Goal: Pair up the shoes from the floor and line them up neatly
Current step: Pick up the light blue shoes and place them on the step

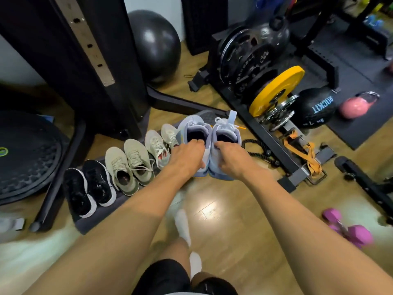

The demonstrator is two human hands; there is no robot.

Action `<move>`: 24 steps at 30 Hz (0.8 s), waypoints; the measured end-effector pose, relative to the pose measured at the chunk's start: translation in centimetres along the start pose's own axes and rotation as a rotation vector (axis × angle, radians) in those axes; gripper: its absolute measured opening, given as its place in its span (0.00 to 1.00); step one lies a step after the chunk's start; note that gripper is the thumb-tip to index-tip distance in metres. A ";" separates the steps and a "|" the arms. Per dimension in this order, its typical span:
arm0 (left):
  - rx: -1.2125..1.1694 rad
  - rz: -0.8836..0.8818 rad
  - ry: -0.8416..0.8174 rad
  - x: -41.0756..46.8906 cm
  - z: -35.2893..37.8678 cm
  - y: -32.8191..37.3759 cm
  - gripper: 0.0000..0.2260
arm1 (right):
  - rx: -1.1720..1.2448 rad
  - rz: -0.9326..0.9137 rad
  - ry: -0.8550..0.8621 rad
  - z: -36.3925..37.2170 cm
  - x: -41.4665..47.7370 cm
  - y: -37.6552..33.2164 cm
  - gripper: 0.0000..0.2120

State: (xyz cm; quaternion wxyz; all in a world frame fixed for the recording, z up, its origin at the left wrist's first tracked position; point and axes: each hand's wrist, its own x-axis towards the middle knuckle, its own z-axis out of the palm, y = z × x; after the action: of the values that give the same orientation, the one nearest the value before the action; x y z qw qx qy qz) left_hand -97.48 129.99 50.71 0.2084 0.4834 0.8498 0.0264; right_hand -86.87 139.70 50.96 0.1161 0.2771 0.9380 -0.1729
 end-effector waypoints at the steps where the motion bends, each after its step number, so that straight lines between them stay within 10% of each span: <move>1: -0.018 -0.011 0.000 2.1 0.3 -0.1 0.17 | 0.000 -0.005 -0.020 -0.1 2.0 1.0 0.16; 24: -0.173 -0.491 -0.102 33.6 21.2 -2.2 0.20 | -0.336 -0.238 -0.401 13.1 33.6 21.2 0.25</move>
State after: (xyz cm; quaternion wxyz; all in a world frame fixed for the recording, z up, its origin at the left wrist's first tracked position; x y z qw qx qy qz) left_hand -106.22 153.44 19.83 0.2918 0.2436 0.9247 0.0234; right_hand -100.96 167.44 22.94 0.3224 0.1024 0.9377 -0.0790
